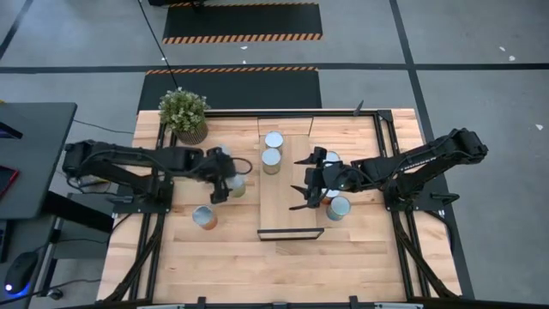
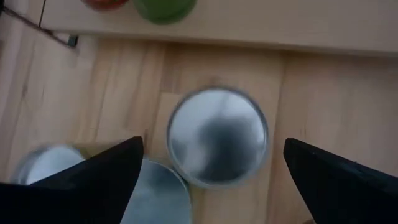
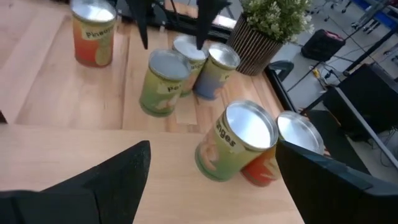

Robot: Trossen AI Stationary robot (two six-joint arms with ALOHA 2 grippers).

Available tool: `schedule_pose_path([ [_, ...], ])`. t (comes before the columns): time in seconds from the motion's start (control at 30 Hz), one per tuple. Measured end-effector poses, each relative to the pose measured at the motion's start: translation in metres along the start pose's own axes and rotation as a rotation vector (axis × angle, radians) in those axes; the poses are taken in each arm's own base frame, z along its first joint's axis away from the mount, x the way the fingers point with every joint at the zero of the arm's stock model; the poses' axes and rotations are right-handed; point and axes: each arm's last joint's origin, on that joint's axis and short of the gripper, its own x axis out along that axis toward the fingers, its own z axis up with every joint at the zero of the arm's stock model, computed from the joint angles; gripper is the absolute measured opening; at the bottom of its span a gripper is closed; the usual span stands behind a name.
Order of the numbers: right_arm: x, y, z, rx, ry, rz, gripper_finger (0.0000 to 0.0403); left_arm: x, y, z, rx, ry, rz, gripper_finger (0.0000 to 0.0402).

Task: Pick and place cans onto a shelf
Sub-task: Put the canned pears on the shelf

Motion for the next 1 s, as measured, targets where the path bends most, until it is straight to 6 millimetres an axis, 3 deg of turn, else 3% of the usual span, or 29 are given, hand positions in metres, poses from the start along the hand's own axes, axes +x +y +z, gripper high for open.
schedule_pose_path([
  [0.23,0.000,0.000,0.000,0.008,-0.001,-0.011,0.0354,0.006,0.017,0.017,0.005,0.006,-0.083,0.0396],
  [0.37,0.000,0.000,0.000,0.034,0.000,-0.014,0.0354,0.016,0.023,0.016,-0.004,0.052,-0.142,0.0396],
  [1.0,0.000,0.000,-0.001,0.064,0.009,-0.016,0.0354,0.047,0.021,0.012,0.049,0.168,-0.141,0.0395],
])
